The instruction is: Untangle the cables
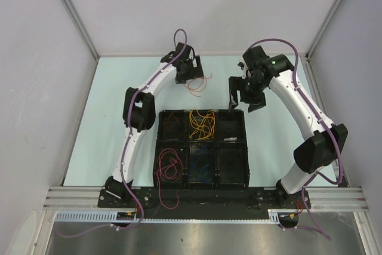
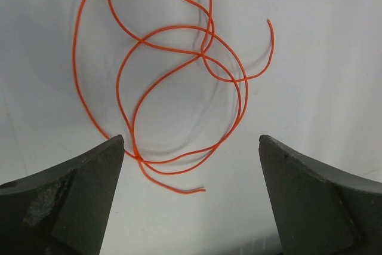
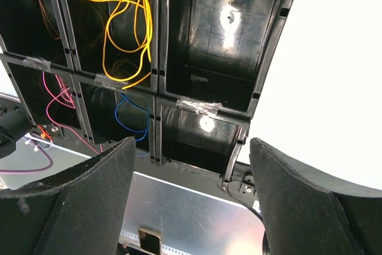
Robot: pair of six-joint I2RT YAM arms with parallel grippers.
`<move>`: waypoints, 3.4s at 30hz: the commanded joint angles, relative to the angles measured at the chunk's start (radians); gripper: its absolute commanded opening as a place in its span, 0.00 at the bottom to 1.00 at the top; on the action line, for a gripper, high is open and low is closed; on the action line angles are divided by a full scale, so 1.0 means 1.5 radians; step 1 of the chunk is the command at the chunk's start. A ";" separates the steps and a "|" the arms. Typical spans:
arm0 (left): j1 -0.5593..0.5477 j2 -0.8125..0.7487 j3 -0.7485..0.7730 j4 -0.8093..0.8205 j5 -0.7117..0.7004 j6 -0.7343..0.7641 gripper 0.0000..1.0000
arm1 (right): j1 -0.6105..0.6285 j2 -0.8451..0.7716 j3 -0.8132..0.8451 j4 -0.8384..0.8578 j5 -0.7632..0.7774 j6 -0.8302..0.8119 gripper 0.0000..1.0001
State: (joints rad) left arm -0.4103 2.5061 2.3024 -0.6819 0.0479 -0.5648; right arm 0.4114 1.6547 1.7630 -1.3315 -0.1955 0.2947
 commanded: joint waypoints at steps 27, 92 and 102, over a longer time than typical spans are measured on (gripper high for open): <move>-0.026 0.060 0.033 -0.007 -0.082 0.002 0.00 | -0.031 -0.021 0.020 -0.037 -0.007 -0.011 0.81; -0.258 -0.438 -0.128 -0.021 0.107 -0.149 0.00 | -0.201 -0.315 -0.131 0.132 -0.008 0.127 0.84; -0.279 -0.505 -0.359 0.104 0.156 -0.174 0.00 | -0.206 -0.341 -0.164 0.130 -0.013 0.126 0.84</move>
State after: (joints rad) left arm -0.8234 1.8427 1.8660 -0.6544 0.2184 -0.7834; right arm 0.1078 1.1698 1.5307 -1.1500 -0.2073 0.4786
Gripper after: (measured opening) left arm 0.006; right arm 0.836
